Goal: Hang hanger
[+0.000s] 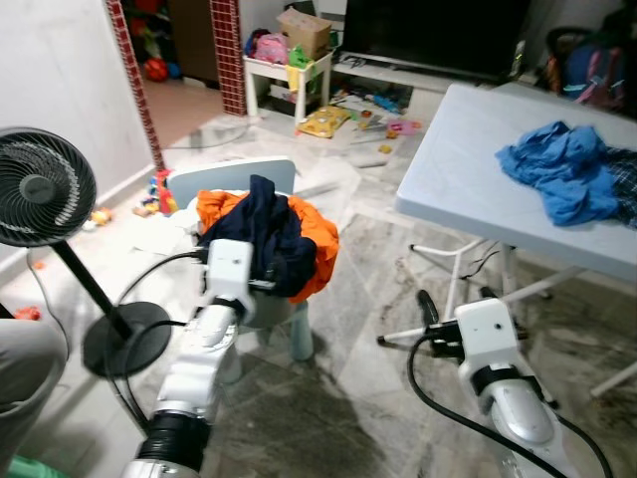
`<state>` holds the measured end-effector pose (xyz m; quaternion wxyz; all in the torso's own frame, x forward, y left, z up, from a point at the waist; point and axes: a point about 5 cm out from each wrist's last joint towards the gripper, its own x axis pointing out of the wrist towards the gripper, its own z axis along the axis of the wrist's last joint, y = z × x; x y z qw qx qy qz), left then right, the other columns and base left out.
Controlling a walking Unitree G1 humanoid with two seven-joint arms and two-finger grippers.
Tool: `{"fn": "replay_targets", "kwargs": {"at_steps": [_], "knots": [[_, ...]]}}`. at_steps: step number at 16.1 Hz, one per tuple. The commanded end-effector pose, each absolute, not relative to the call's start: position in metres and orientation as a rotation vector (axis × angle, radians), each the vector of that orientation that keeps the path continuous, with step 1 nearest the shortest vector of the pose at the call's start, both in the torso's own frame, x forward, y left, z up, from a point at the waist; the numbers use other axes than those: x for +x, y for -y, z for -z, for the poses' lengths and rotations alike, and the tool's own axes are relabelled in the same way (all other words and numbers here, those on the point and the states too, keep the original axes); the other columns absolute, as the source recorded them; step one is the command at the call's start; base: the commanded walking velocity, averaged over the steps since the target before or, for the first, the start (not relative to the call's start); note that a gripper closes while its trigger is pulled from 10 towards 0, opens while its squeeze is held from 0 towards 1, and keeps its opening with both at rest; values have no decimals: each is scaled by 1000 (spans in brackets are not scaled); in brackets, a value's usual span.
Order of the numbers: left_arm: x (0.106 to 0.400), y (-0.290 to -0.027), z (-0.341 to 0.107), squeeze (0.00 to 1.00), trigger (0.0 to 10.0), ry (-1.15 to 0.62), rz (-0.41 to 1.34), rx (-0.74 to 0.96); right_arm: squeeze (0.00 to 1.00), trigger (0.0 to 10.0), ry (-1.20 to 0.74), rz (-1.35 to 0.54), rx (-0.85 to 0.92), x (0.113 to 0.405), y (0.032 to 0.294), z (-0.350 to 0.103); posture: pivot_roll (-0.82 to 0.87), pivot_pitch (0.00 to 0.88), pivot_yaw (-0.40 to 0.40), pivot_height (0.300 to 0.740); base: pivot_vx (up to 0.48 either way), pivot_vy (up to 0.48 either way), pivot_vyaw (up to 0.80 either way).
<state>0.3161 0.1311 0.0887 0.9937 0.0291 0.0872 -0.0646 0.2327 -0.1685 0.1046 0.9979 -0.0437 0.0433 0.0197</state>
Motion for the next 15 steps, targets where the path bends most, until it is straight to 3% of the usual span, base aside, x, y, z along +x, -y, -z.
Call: {"fn": "replay_targets", "kwargs": {"at_steps": [1, 4, 8, 15], "knots": [[317, -127, -94, 0, 10000, -160, 149, 49, 0, 10000, -61, -37, -84, 233, 169, -110, 47, 0, -73, 740, 0, 0, 0], [317, -124, -96, 0, 10000, -149, 176, 27, 0, 10000, -57, -49, -91, 233, 168, -111, 44, 0, -76, 740, 0, 0, 0], [319, -121, -94, 0, 10000, -169, 182, 12, 0, 10000, -52, -60, -102, 233, 166, -111, 41, 0, -73, 740, 256, 0, 0], [321, -115, -97, 0, 10000, -160, 201, -12, 0, 10000, -46, -87, -120, 233, 161, -112, 39, 0, -73, 740, 401, 0, 0]]}}
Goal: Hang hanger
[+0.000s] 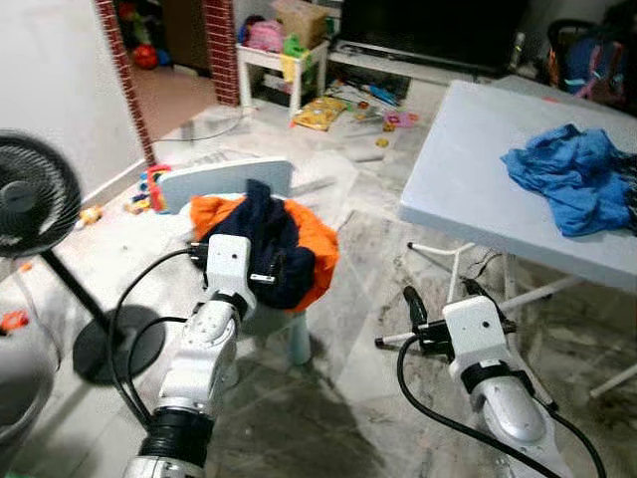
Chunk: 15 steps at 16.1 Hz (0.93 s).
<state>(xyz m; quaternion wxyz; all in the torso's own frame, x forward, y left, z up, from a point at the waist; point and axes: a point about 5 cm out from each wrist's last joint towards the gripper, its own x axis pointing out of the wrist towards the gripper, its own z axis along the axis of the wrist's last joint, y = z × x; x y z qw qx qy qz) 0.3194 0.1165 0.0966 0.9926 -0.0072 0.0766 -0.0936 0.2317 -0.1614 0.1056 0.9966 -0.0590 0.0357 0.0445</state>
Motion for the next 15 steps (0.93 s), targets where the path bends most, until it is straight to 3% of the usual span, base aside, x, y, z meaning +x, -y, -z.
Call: {"fn": "replay_targets", "kwargs": {"at_steps": [1, 12, 15], "knots": [[321, -115, -97, 0, 10000, -161, 202, -13, 0, 10000, -47, -86, -121, 233, 162, -111, 39, 0, -73, 740, 480, 0, 0], [324, -110, -94, 0, 10000, -191, 198, -19, 0, 10000, -53, -112, -135, 234, 158, -110, 37, 0, -72, 740, 379, 0, 0], [324, -109, -89, 0, 10000, -235, 172, -15, 0, 10000, -54, -125, -145, 235, 157, -110, 39, 0, -73, 740, 0, 0, 581]]}}
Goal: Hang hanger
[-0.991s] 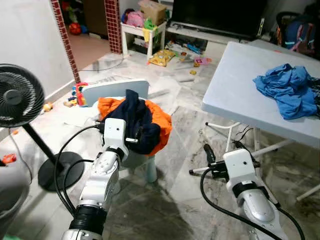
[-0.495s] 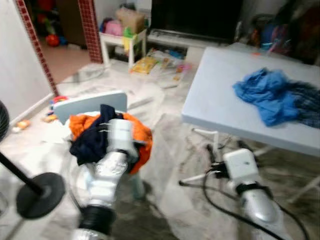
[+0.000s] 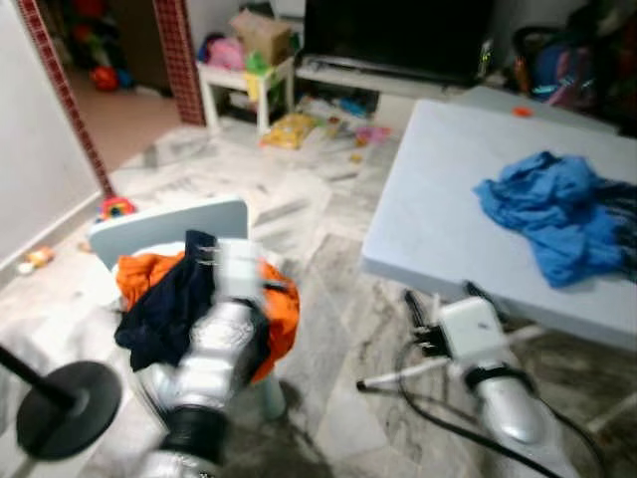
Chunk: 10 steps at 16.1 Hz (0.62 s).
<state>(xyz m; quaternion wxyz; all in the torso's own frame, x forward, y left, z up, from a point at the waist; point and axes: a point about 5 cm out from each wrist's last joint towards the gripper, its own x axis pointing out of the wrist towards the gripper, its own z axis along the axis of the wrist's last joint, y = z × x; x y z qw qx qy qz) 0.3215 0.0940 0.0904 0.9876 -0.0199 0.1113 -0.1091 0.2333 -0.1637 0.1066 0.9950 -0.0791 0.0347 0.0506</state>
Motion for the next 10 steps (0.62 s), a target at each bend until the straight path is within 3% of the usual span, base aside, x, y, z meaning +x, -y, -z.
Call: {"fn": "replay_targets", "kwargs": {"at_steps": [1, 7, 10], "knots": [[323, -108, -87, 0, 10000, -255, 176, -22, 0, 10000, -53, -127, -145, 235, 156, -110, 41, 0, -74, 740, 0, 0, 800], [317, -104, -75, 0, 10000, -418, 192, 26, 0, 10000, -67, -145, -153, 236, 154, -108, 41, 0, -75, 740, 0, 0, 545], [313, -100, -62, 0, 10000, -530, 240, 43, 0, 10000, -72, -148, -148, 236, 151, -108, 36, 0, -73, 740, 0, 0, 0]]}}
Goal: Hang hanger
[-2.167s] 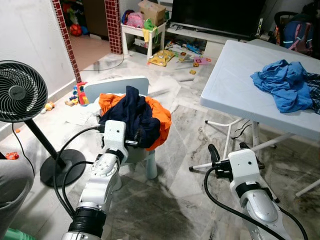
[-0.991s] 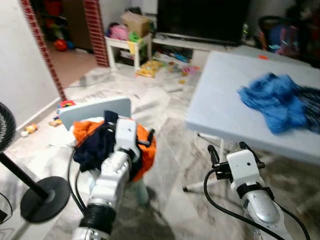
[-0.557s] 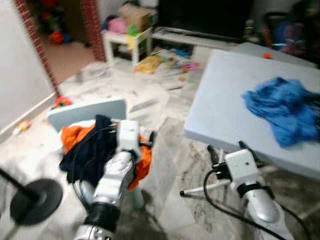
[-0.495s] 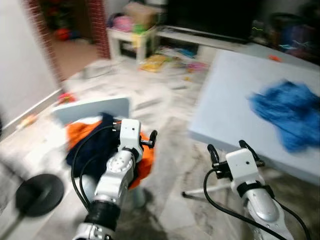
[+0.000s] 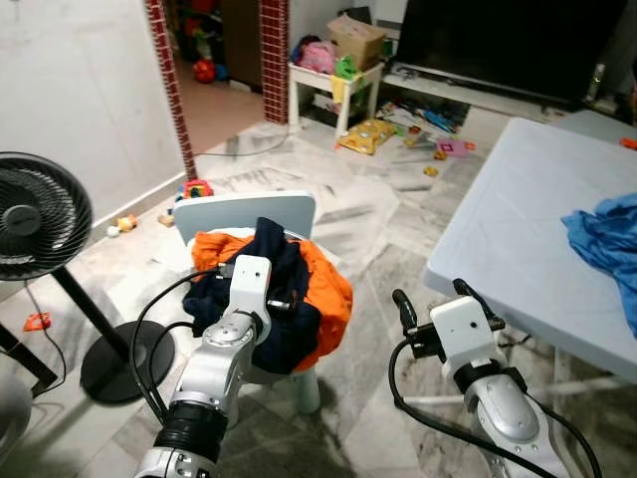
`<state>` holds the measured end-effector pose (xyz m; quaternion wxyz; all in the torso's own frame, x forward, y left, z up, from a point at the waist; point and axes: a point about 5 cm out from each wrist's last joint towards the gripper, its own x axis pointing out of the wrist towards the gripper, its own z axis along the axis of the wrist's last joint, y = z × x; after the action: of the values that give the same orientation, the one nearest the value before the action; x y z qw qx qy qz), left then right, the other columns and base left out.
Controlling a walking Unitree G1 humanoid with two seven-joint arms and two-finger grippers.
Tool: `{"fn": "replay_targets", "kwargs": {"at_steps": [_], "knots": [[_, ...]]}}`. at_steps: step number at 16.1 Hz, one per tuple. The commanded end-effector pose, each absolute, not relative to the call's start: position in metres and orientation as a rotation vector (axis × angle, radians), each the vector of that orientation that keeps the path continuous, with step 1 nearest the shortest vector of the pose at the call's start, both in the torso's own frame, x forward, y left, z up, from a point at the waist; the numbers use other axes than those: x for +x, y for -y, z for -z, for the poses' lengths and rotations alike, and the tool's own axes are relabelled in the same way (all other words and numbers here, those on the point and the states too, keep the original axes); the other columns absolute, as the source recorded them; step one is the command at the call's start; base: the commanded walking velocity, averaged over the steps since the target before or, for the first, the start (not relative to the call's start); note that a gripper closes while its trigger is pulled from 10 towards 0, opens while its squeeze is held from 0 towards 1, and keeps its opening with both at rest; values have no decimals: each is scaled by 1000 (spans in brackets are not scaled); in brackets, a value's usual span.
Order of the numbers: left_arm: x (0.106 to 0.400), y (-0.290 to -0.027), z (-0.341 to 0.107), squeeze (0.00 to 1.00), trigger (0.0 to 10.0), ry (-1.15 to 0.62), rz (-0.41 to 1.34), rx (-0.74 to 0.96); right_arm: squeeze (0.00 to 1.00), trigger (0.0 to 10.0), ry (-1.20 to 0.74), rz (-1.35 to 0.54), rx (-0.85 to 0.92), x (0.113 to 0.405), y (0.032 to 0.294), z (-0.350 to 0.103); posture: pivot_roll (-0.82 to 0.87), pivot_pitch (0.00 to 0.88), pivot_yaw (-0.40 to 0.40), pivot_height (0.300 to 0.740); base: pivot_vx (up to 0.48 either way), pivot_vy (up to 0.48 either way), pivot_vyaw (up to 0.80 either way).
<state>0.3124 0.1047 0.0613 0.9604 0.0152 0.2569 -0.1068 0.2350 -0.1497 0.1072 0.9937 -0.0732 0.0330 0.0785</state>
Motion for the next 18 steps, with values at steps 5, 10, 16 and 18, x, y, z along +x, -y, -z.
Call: {"fn": "replay_targets", "kwargs": {"at_steps": [5, 10, 16, 18], "knots": [[314, -94, -56, 0, 10000, -637, 296, 51, 0, 10000, -79, -148, -156, 233, 150, -109, 23, 0, -64, 740, 0, 0, 0], [322, -101, -51, 0, 10000, -703, 261, 49, 0, 10000, -97, -175, -173, 227, 146, -111, -3, 0, -65, 740, 0, 0, 0], [316, -104, -45, 0, 10000, -717, 257, 63, 0, 10000, -127, -245, -153, 209, 137, -118, -25, 0, -87, 740, 0, 0, 0], [310, -107, -44, 0, 10000, -711, 255, 79, 0, 10000, -162, -282, -165, 197, 131, -120, -24, 0, -108, 740, 0, 0, 0]]}}
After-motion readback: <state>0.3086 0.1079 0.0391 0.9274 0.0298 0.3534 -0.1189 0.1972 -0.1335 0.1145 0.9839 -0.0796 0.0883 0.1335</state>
